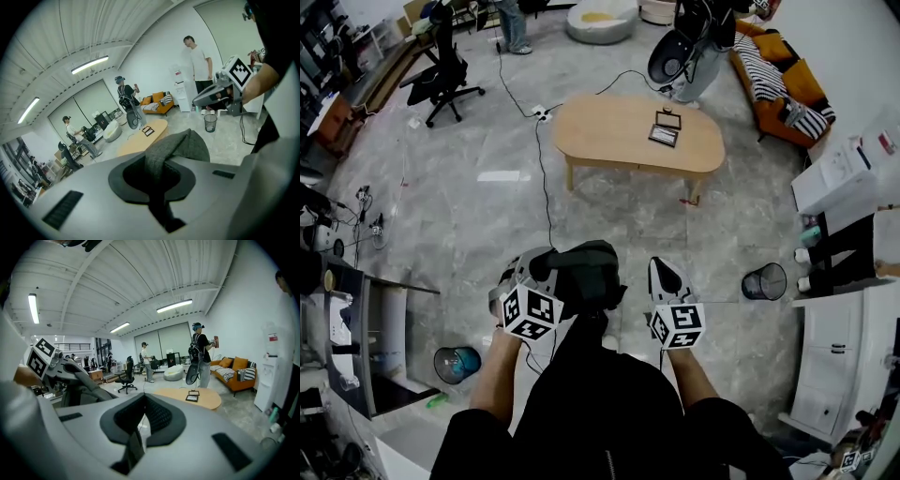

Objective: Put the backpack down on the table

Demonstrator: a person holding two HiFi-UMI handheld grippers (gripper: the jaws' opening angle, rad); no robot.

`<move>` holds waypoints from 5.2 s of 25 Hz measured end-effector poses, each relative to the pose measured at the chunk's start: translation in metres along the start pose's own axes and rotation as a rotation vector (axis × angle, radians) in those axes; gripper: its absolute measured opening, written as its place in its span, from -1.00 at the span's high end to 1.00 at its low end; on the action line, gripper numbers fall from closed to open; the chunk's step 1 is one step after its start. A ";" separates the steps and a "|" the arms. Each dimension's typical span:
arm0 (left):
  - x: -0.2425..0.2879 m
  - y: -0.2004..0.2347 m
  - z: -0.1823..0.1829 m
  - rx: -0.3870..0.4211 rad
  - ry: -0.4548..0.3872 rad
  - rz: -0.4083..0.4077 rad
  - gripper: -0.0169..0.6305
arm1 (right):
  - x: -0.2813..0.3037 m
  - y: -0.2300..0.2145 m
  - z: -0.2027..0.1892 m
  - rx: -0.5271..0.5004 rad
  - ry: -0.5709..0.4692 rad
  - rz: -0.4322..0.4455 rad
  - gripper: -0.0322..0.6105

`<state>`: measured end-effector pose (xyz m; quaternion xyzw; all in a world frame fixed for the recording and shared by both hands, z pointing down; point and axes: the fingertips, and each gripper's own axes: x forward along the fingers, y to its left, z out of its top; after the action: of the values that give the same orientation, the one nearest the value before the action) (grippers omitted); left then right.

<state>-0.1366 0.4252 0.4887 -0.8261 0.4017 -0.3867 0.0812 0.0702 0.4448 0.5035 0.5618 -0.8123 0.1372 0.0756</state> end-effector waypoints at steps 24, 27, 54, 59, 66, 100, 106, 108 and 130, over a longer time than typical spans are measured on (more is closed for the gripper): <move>0.108 0.122 0.005 0.026 -0.019 -0.063 0.88 | 0.151 -0.015 0.068 -0.031 -0.007 -0.048 0.87; 0.116 0.127 0.001 0.022 -0.014 -0.072 0.88 | 0.159 -0.013 0.068 -0.030 0.000 -0.051 0.87; 0.212 0.158 0.013 0.006 0.039 -0.146 0.88 | 0.260 -0.073 0.085 0.017 0.017 -0.059 0.87; 0.244 0.171 0.029 0.012 0.046 -0.155 0.88 | 0.296 -0.097 0.105 0.013 0.008 -0.047 0.87; 0.289 0.202 0.060 0.007 0.053 -0.136 0.88 | 0.340 -0.137 0.133 0.008 0.001 -0.028 0.87; 0.440 0.295 0.147 0.009 0.052 -0.173 0.88 | 0.480 -0.257 0.162 0.038 0.060 -0.064 0.87; 0.476 0.331 0.157 0.023 0.027 -0.219 0.88 | 0.535 -0.265 0.192 0.033 0.047 -0.080 0.87; 0.489 0.344 0.160 0.029 0.022 -0.228 0.88 | 0.549 -0.266 0.199 0.035 0.044 -0.087 0.87; 0.666 0.503 0.199 0.111 -0.029 -0.216 0.87 | 0.640 -0.313 0.203 0.100 0.112 -0.221 0.87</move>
<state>-0.0463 -0.4276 0.5101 -0.8642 0.2870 -0.4031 0.0905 0.1399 -0.2918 0.5310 0.6423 -0.7322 0.1995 0.1075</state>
